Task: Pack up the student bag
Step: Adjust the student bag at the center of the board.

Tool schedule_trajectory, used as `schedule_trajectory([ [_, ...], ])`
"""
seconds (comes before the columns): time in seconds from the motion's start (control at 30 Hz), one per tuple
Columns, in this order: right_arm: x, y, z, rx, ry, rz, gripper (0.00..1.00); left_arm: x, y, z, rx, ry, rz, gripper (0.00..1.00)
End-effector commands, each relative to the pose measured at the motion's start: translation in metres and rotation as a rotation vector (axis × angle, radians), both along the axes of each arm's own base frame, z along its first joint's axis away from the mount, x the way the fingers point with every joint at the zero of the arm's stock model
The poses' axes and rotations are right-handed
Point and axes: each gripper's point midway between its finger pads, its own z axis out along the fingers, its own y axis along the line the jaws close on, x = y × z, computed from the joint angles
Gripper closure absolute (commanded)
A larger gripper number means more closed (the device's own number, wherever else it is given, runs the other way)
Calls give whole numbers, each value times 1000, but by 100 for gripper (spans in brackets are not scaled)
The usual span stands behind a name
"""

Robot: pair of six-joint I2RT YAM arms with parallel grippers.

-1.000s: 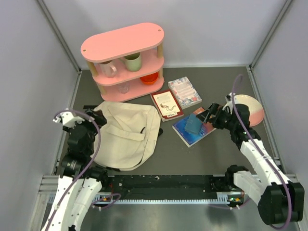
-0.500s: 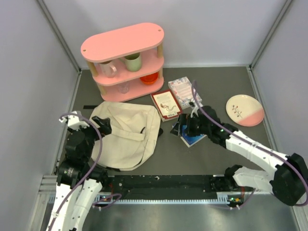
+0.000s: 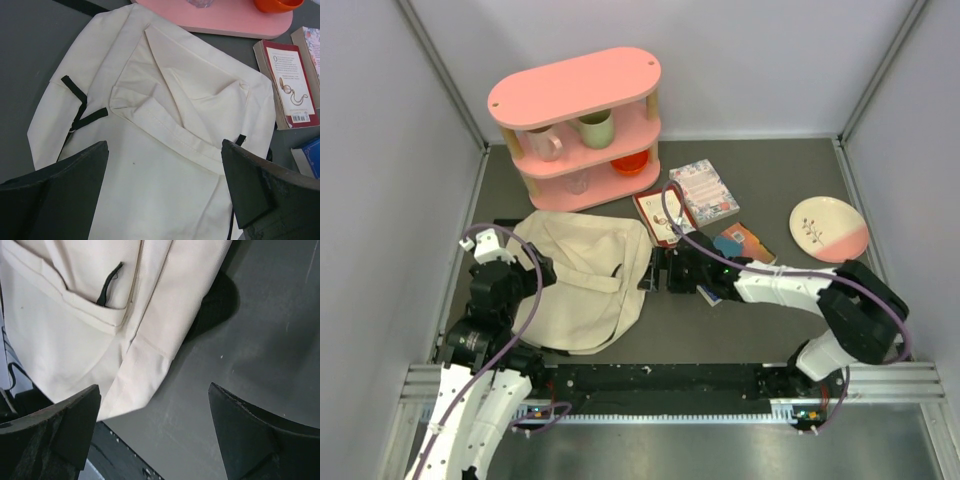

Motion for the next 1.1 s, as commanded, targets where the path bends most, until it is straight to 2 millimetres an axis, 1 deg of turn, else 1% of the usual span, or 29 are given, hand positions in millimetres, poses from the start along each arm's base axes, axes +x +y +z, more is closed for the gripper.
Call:
schedule_trajectory([
  [0.0,26,33,17,95,-44,-63,13,3,0,12,-21,-39,10,1],
  [0.1,34,35,9,82,-34,-110,13,2,1,12,-22,-43,17,1],
  [0.13,35,36,1,73,-14,-129,13,3,0,12,-24,-43,14,1],
  [0.17,35,37,1,72,-14,-138,13,3,-1,12,-24,-44,9,1],
  [0.27,48,30,-12,24,-39,-246,12,3,0,12,-24,-44,10,1],
  [0.3,50,30,-15,22,-38,-257,12,2,0,11,-25,-43,11,1],
  [0.33,51,29,-23,4,-18,-277,11,2,-1,12,-27,-47,8,1],
  [0.37,55,29,-23,-5,-20,-298,11,3,-1,11,-25,-45,8,1],
  [0.4,56,28,-26,-15,-15,-311,11,3,-1,12,-29,-48,9,1],
  [0.43,56,26,-33,-39,4,-332,11,3,-1,11,-27,-46,10,1],
  [0.5,59,24,-37,-45,7,-358,10,3,-1,11,-29,-46,11,1],
  [0.63,62,27,-44,-35,23,-386,11,3,-1,10,-29,-43,9,1],
  [0.67,63,26,-47,-42,24,-394,13,3,-2,9,-28,-36,8,1],
  [0.7,63,26,-48,-42,27,-396,17,3,-2,10,-28,-38,8,1],
  [0.77,64,27,-48,-40,24,-397,23,4,-2,10,-29,-39,7,1],
  [0.8,63,26,-51,-48,25,-397,28,4,-2,10,-30,-38,5,1],
  [0.87,65,27,-51,-50,24,-398,33,4,-3,9,-31,-36,1,1],
  [0.93,65,27,-50,-46,20,-393,42,4,-3,8,-30,-34,-1,1],
  [0.97,64,28,-49,-42,20,-390,44,5,-3,9,-32,-38,0,1],
  [1.0,66,30,-46,-29,13,-388,51,4,-4,9,-32,-35,-2,1],
  [1.07,64,32,-45,-24,15,-376,51,5,-4,8,-31,-34,-4,1],
])
